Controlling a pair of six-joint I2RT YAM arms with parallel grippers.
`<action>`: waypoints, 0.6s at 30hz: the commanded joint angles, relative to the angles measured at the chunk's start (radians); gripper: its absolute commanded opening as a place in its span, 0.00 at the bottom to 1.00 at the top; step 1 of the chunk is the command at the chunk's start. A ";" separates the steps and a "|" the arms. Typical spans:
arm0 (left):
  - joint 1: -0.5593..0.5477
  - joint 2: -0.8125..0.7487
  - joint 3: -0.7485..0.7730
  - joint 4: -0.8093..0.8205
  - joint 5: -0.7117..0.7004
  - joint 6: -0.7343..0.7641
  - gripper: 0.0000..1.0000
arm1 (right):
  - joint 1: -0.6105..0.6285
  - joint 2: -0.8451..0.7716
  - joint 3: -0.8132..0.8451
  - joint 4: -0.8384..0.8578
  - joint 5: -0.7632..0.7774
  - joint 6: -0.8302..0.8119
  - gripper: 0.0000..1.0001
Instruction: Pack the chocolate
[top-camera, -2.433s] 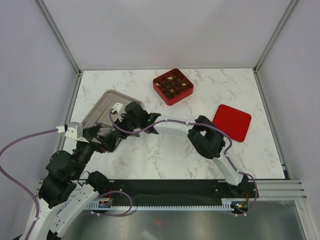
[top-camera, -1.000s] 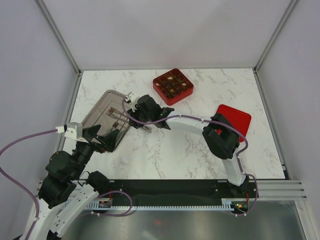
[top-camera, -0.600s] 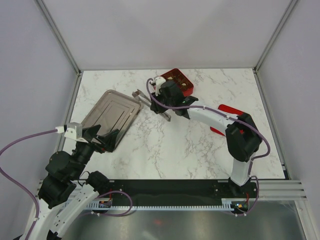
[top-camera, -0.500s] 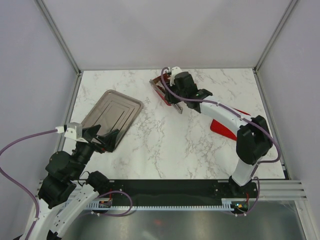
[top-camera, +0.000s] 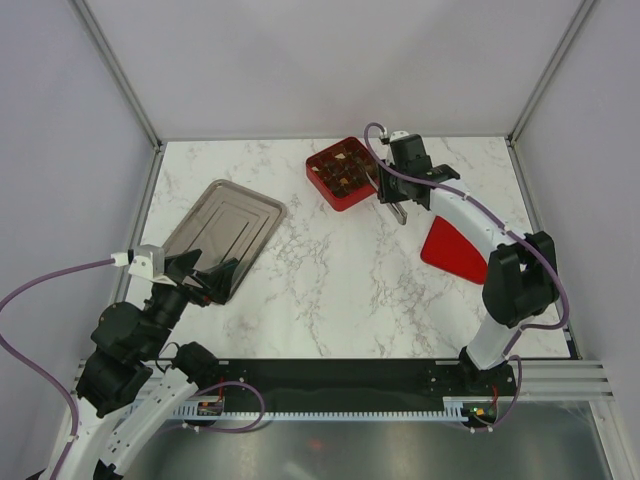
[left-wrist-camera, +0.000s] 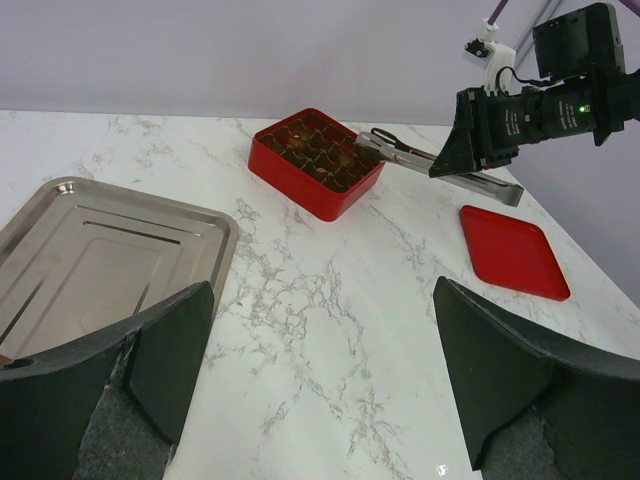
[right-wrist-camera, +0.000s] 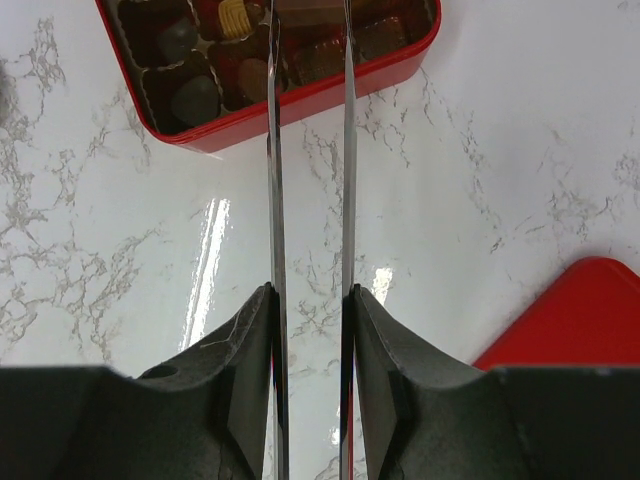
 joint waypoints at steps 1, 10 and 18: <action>0.002 -0.003 -0.008 0.033 -0.001 0.030 1.00 | -0.012 0.006 0.034 -0.012 -0.015 0.007 0.41; 0.002 0.000 -0.008 0.034 -0.001 0.030 1.00 | -0.020 0.018 0.039 -0.015 -0.030 0.006 0.45; 0.002 0.000 -0.006 0.034 -0.001 0.030 1.00 | -0.020 0.027 0.050 -0.017 -0.015 0.003 0.48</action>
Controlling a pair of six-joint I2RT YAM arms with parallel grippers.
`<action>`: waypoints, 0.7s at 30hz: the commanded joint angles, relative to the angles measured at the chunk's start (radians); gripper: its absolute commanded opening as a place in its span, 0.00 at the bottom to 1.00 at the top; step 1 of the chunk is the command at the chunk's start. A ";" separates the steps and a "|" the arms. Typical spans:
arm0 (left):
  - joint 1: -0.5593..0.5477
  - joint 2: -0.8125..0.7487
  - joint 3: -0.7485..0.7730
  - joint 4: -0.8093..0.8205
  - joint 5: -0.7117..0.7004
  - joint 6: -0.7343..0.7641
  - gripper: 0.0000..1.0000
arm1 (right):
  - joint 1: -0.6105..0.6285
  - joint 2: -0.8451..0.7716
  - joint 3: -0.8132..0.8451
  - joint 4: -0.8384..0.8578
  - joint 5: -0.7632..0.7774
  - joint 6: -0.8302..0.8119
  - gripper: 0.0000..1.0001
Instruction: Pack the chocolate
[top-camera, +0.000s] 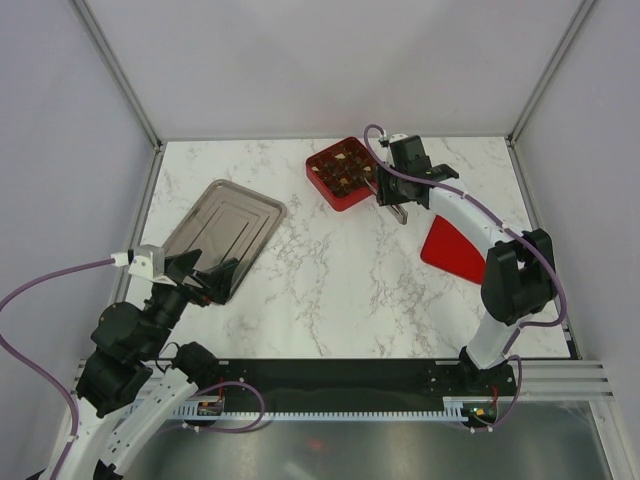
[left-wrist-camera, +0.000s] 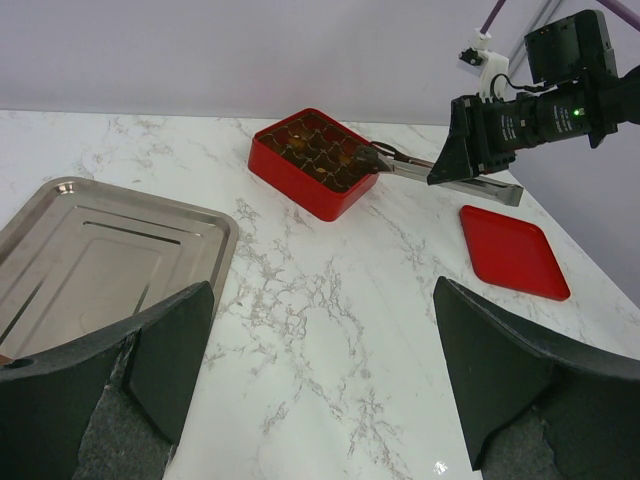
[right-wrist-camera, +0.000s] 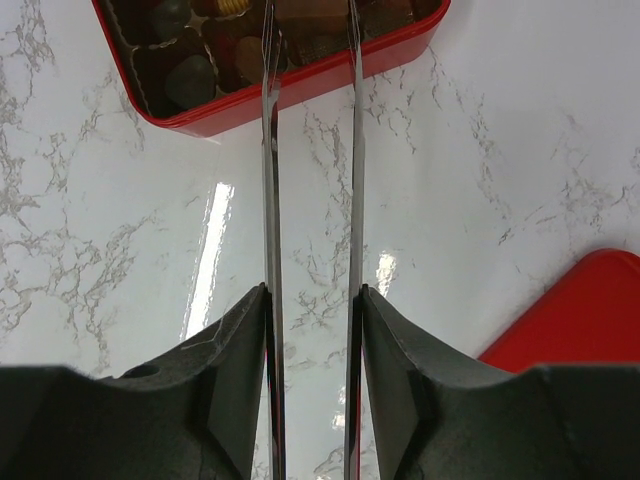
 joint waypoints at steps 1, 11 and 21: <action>0.002 0.000 -0.008 0.033 -0.001 0.030 1.00 | -0.007 0.011 0.052 0.012 0.014 0.001 0.49; 0.002 0.005 -0.006 0.034 -0.001 0.030 1.00 | -0.006 0.008 0.089 0.000 0.031 -0.013 0.50; 0.002 0.006 -0.008 0.034 0.003 0.031 1.00 | 0.019 -0.052 0.135 -0.012 -0.015 0.004 0.47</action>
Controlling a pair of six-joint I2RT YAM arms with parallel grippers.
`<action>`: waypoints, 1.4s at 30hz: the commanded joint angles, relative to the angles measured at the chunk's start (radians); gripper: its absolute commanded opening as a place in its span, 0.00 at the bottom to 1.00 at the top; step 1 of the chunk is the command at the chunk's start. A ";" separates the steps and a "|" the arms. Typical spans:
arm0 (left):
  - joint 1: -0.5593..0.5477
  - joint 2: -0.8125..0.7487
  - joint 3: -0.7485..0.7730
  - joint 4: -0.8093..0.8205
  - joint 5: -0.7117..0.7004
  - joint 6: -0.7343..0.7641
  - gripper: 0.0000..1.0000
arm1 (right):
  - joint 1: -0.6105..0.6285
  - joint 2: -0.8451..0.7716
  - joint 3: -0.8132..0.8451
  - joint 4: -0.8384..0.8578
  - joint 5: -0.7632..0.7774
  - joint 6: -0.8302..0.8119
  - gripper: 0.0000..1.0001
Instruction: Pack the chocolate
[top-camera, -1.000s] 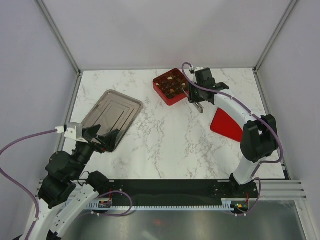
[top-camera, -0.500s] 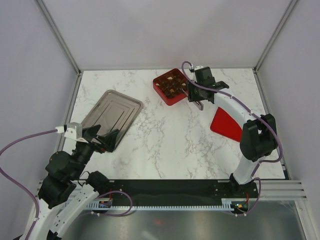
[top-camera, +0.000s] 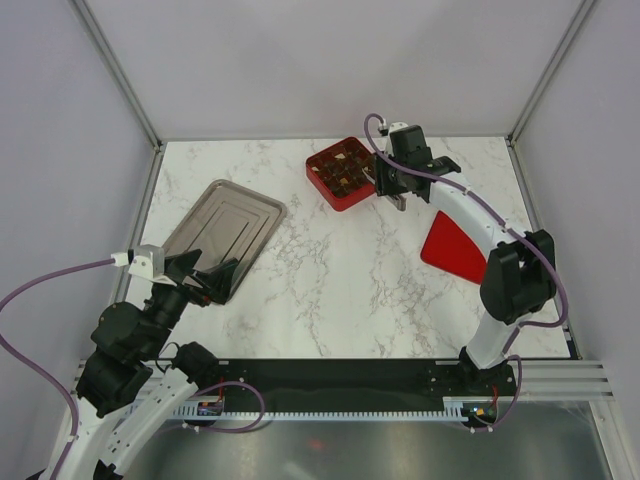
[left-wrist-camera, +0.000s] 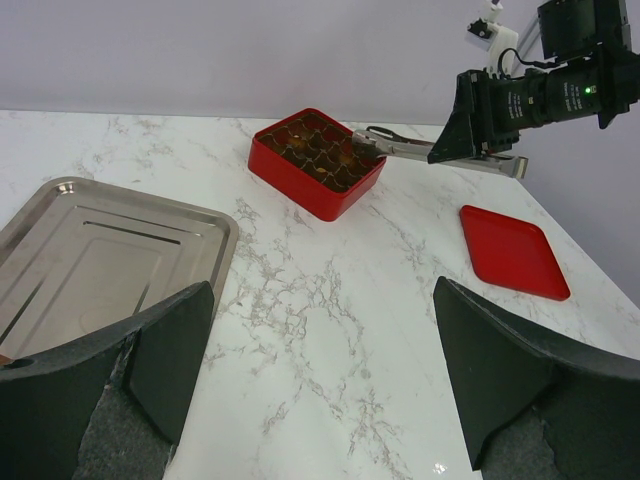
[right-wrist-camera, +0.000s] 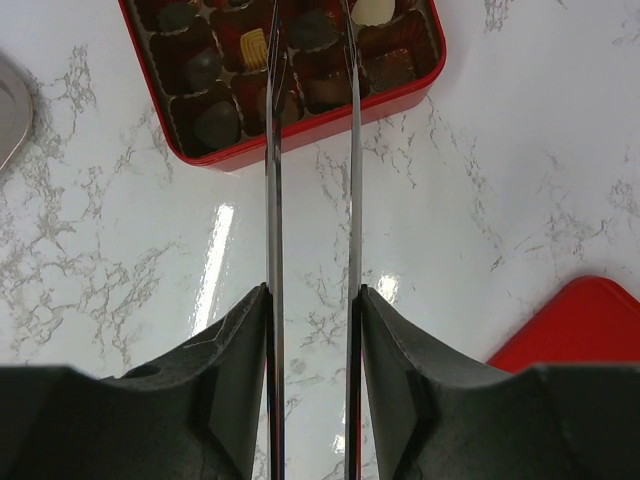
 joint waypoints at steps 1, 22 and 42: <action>0.002 0.006 -0.006 0.034 0.003 0.031 1.00 | 0.021 -0.066 0.046 0.019 -0.019 0.014 0.47; 0.002 -0.002 -0.008 0.040 0.009 0.034 1.00 | 0.564 0.261 0.177 0.427 -0.064 -0.063 0.49; 0.002 -0.026 -0.009 0.045 0.023 0.034 1.00 | 0.744 0.536 0.398 0.485 0.004 0.097 0.51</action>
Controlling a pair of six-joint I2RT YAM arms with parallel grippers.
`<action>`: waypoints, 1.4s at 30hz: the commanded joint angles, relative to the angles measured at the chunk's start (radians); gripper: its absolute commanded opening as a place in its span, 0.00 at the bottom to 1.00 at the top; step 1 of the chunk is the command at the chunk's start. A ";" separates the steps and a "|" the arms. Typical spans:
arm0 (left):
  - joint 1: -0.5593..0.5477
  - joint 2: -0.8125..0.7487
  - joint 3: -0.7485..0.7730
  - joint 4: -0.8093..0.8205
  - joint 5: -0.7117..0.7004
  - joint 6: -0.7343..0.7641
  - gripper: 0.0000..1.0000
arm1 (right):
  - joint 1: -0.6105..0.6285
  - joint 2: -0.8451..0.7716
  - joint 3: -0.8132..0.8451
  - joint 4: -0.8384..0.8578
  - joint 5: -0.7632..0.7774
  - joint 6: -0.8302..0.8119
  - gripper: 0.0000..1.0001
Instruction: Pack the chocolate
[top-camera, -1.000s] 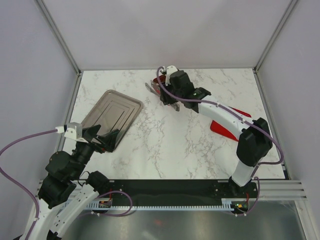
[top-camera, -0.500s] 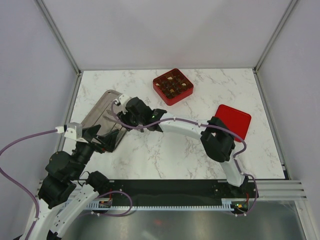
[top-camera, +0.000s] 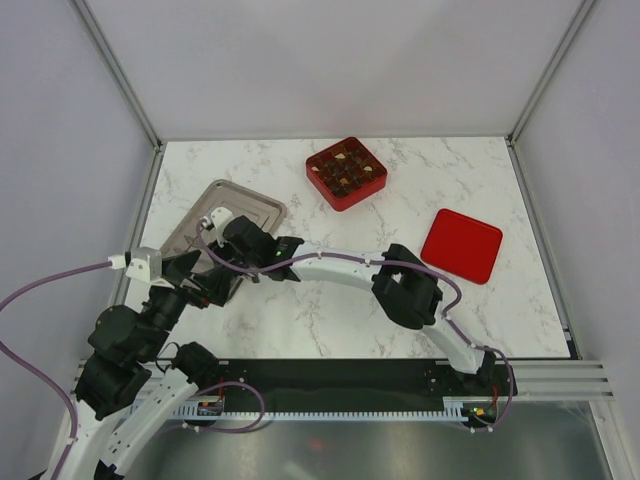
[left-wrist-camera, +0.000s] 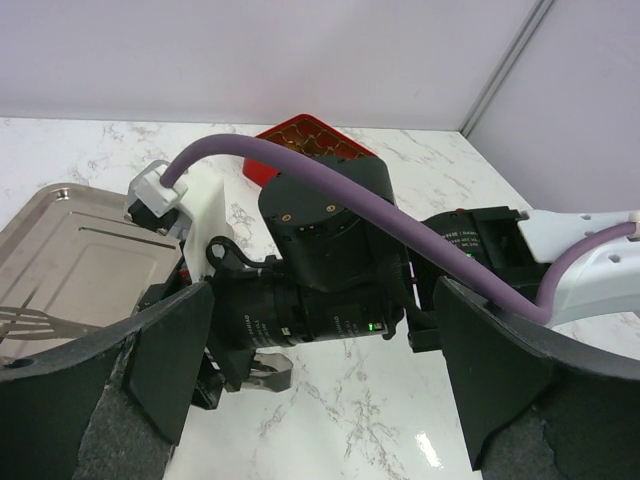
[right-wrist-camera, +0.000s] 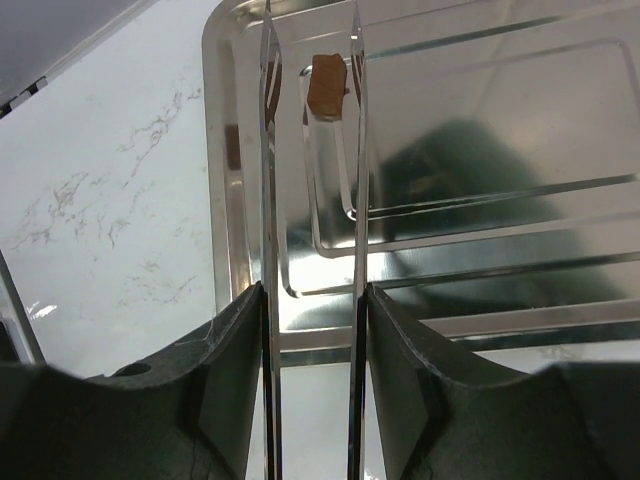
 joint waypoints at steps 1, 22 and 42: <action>0.002 -0.010 -0.008 0.044 0.012 0.034 1.00 | 0.001 0.040 0.069 0.060 0.014 0.058 0.51; 0.002 -0.025 -0.009 0.047 0.013 0.031 1.00 | 0.028 0.147 0.175 -0.070 0.051 0.157 0.53; 0.002 -0.034 -0.012 0.044 0.006 0.029 1.00 | -0.005 0.009 0.019 -0.122 0.192 0.147 0.34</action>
